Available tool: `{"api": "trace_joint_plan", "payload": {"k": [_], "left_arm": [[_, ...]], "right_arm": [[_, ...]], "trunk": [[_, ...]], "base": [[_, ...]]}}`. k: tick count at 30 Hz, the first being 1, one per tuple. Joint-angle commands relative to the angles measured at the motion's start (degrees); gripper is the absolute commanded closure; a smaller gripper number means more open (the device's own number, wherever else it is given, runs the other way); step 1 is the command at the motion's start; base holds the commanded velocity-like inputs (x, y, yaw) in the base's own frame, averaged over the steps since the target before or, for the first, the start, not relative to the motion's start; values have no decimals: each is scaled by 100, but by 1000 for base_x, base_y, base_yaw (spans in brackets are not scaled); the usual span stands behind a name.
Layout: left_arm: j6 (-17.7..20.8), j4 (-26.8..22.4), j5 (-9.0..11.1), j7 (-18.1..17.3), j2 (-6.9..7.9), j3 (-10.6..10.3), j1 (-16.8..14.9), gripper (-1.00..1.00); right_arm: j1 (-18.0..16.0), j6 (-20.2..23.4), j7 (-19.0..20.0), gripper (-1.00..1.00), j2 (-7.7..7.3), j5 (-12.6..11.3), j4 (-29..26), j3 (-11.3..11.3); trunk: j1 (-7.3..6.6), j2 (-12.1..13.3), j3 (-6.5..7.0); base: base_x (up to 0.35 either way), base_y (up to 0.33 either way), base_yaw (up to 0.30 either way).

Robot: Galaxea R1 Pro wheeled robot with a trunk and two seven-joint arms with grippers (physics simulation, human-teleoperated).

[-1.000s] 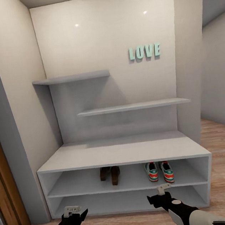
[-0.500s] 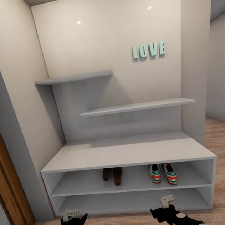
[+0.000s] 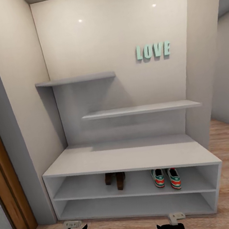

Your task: Pick up the two gym shoes and the two sandals from the corridor floor and place them onto the hallstand (shoe rack) in the corridor, making sure they are on the rack and not on the floor. Arrange them so the two gym shoes are next to each other and the two sandals are next to each other.

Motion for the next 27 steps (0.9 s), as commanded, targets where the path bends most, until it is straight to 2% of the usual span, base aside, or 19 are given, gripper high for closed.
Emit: {"api": "trace_joint_plan", "payload": {"k": [1,10,17,27], "left_arm": [[-14,7,58,-21,2,-45,12,-100],[-19,3,58,-10,2,-45,301,-100],[-18,3,58,-9,2,-45,347,-100],[-19,2,64,-9,-6,-45,354,-100]], "right_arm": [[3,-18,15,-100,0,40,4,-49],[107,-10,16,-100,0,16,4,-50],[113,-9,23,-100,0,15,4,-49],[113,-9,16,-100,-2,34,3,-42]], "trunk": [[-24,38,6],[-221,399,124],[-375,680,210],[-375,680,206]], "base": [[0,0,0],[0,0,0],[0,0,0],[0,0,0]]}}
